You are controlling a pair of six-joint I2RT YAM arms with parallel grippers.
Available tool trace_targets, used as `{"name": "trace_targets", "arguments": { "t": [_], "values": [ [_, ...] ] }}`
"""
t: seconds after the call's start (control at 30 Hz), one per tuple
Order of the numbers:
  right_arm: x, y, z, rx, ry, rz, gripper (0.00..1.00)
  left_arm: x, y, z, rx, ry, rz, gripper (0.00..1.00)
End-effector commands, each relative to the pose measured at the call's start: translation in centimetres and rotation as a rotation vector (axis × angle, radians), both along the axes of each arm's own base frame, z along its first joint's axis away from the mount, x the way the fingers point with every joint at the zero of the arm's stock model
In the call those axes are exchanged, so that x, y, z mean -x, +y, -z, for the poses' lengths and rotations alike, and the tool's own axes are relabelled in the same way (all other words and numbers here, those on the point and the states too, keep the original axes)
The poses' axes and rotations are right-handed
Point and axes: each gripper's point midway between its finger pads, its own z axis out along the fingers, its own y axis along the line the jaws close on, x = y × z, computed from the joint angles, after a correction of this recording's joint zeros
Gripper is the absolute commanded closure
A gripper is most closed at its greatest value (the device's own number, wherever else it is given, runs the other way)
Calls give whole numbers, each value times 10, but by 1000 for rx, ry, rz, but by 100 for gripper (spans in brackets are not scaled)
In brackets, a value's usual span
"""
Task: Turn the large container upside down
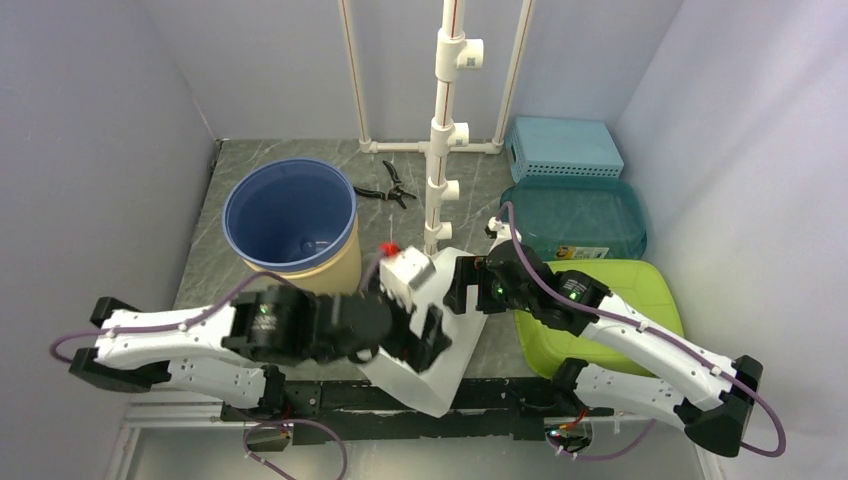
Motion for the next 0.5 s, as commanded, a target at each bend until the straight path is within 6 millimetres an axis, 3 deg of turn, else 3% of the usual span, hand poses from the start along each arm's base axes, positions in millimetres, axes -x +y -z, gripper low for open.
{"name": "trace_targets", "arguments": {
  "t": [0.0, 0.13, 0.2, 0.3, 0.37, 0.47],
  "values": [
    [-1, 6, 3, -20, 3, -2, 0, -34, -3, -44, 77, -23, 71, 6],
    [1, 4, 9, -11, 20, 2, 0, -74, -16, -34, -56, 1, 88, 6],
    [2, 3, 8, -11, 20, 3, 0, -95, -15, -47, -13, 10, 72, 6],
    [3, 2, 6, -21, 14, 3, 0, -135, 4, -68, 83, 27, -20, 6],
    [3, 3, 3, -28, 9, 4, 0, -142, 19, -73, 103, 25, -90, 6],
    [2, 3, 3, -21, 9, -3, 0, -137, 45, -63, 119, 68, -202, 6]
  ]
}}
